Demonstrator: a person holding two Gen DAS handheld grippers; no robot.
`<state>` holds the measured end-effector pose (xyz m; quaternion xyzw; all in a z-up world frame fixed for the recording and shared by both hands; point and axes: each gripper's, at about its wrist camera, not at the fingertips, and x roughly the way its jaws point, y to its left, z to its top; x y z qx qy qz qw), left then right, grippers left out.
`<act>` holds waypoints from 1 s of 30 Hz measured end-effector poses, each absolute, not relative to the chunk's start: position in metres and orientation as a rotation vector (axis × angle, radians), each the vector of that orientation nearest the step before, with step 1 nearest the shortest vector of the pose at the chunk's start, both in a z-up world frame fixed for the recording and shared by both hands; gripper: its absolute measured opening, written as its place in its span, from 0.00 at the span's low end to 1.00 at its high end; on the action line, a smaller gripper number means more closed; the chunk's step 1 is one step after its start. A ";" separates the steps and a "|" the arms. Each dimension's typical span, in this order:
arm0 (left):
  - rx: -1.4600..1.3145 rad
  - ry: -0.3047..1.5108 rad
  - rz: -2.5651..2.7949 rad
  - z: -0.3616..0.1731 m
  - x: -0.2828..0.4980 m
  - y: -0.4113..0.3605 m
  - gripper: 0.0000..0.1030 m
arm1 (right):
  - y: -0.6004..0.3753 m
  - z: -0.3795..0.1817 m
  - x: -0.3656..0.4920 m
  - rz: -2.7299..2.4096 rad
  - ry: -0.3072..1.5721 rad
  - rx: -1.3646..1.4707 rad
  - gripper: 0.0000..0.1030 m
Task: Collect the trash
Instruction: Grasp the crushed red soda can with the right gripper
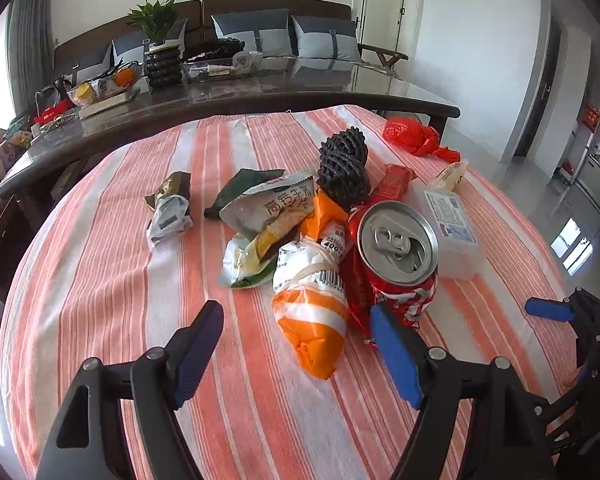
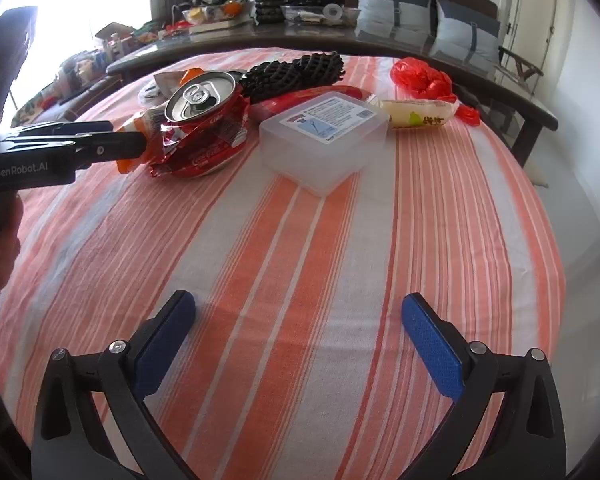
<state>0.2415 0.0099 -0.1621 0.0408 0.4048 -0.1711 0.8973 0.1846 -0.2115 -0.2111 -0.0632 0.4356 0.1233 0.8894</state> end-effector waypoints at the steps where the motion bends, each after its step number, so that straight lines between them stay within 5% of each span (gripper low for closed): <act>1: 0.095 0.838 -0.362 -0.163 0.245 0.008 0.75 | -0.211 -0.211 0.184 0.255 0.904 -0.131 0.99; 5: 0.132 0.841 -0.382 -0.168 0.252 0.002 0.65 | -0.211 -0.211 0.184 0.255 0.903 -0.130 0.99; 7: 0.134 0.859 -0.397 -0.172 0.254 0.000 0.38 | -0.211 -0.211 0.184 0.255 0.903 -0.130 0.99; 10: 0.112 0.856 -0.388 -0.171 0.250 0.004 0.38 | -0.211 -0.211 0.184 0.255 0.903 -0.130 0.99; 23: -0.070 0.865 -0.142 -0.160 0.168 0.063 0.40 | -0.211 -0.211 0.184 0.258 0.905 -0.128 0.99; 27: -0.117 0.883 -0.134 -0.169 0.169 0.069 0.70 | -0.210 -0.210 0.183 0.267 0.906 -0.128 0.99; 30: -0.105 0.876 -0.128 -0.173 0.169 0.069 0.72 | -0.202 -0.206 0.181 0.316 0.904 -0.111 0.94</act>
